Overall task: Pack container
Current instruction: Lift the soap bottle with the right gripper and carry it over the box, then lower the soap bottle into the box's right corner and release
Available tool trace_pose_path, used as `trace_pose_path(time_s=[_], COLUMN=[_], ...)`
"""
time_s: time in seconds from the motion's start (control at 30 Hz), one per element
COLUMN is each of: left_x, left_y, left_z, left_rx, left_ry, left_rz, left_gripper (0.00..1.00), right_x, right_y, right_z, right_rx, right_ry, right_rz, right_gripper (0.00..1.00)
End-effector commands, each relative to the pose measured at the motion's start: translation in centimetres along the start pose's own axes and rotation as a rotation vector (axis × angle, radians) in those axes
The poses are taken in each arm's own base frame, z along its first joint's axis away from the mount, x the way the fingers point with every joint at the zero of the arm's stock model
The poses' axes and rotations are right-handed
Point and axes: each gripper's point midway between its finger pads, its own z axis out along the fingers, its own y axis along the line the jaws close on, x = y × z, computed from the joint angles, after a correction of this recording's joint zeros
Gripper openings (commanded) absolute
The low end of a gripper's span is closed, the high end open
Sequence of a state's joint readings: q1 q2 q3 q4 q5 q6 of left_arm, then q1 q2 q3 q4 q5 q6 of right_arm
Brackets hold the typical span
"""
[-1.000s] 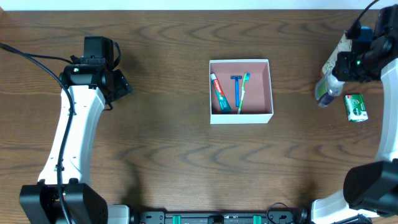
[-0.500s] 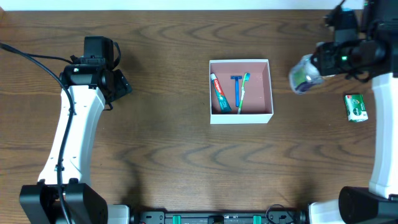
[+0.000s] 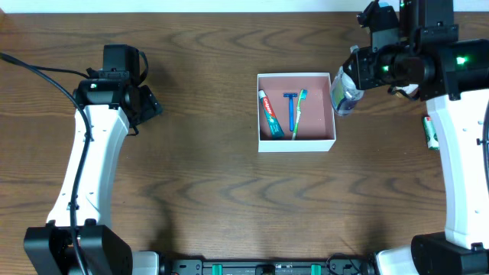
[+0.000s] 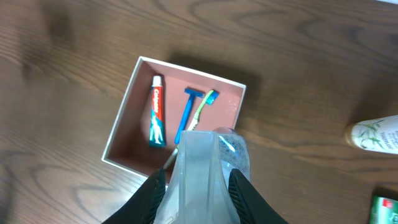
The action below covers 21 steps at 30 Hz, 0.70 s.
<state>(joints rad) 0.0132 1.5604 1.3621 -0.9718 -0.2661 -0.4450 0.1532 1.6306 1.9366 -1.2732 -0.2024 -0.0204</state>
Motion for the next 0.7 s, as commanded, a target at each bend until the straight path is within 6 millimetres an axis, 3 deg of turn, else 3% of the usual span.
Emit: trace_pose_path(time_s=[0.0,0.67], left_x=[0.2,0.2], left_y=[0.4,0.4], left_z=[0.3,0.3], left_rx=[-0.019,-0.019], left_ry=[0.006,0.006], left_rz=[-0.001,-0.001], left_gripper=[0.98,0.98], right_x=[-0.9,-0.1], right_y=[0.8,0.8], right_z=[0.5,9.6], right_rx=[-0.019,-0.029], right_ry=[-0.013,0.148], right_rz=[0.035,0.088], right_gripper=[0.27,0.29])
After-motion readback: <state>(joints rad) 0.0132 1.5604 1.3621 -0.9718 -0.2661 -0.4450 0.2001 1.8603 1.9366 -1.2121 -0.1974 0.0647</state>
